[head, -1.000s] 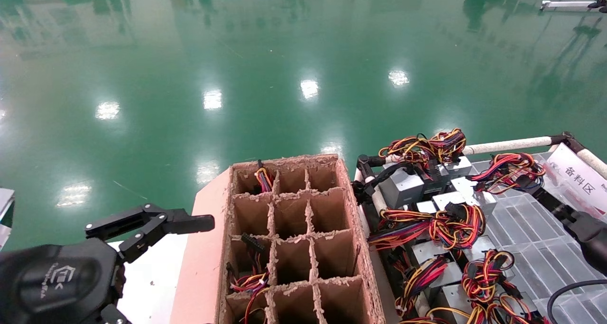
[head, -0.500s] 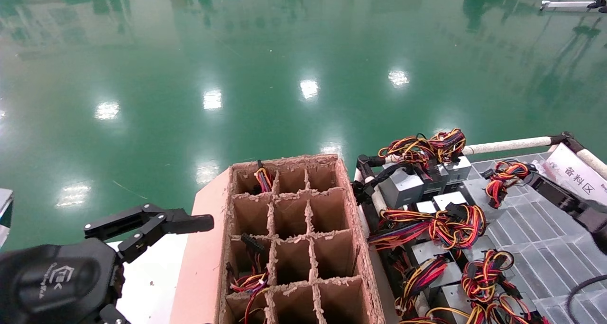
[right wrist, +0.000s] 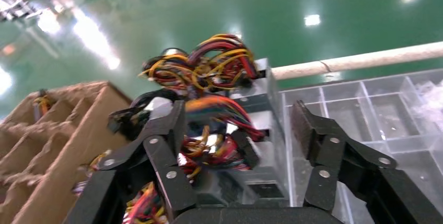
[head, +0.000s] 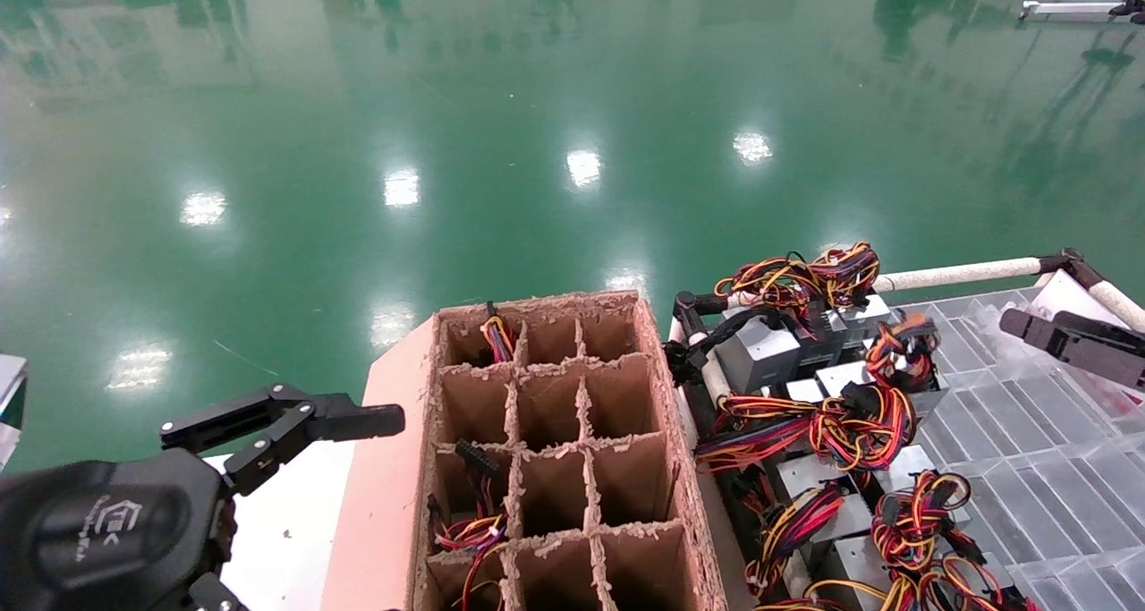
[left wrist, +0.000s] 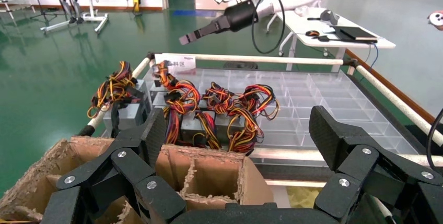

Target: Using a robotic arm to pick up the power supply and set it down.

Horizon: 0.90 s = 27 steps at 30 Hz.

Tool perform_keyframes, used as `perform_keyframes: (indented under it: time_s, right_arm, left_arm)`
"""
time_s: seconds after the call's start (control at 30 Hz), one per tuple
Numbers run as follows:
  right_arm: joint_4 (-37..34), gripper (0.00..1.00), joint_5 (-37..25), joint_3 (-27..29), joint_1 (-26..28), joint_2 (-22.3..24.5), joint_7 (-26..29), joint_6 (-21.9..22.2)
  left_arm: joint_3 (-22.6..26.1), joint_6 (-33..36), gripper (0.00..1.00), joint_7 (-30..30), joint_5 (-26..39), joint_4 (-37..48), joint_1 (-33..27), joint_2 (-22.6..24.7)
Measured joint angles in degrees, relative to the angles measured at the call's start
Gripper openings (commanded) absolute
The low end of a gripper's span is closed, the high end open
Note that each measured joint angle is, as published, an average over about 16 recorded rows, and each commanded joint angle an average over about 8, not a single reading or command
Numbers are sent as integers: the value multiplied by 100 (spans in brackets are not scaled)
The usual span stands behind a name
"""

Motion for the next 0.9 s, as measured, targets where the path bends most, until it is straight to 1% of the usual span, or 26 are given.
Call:
perform_keyframes:
  time_s: [0.17, 0.33, 0.9]
  right_arm:
    - [551, 100, -139, -43, 109, 213, 214, -39]
    - [1041, 100, -197, 79, 84, 298, 323, -115]
    - [2405, 100, -571, 973, -521, 128, 310, -532]
  left_arm:
    - [0, -1, 100, 0, 0, 1, 0, 0]
    - [0, -1, 100, 1, -1, 1, 1, 0]
    - [0, -2, 100, 1, -1, 2, 0, -1]
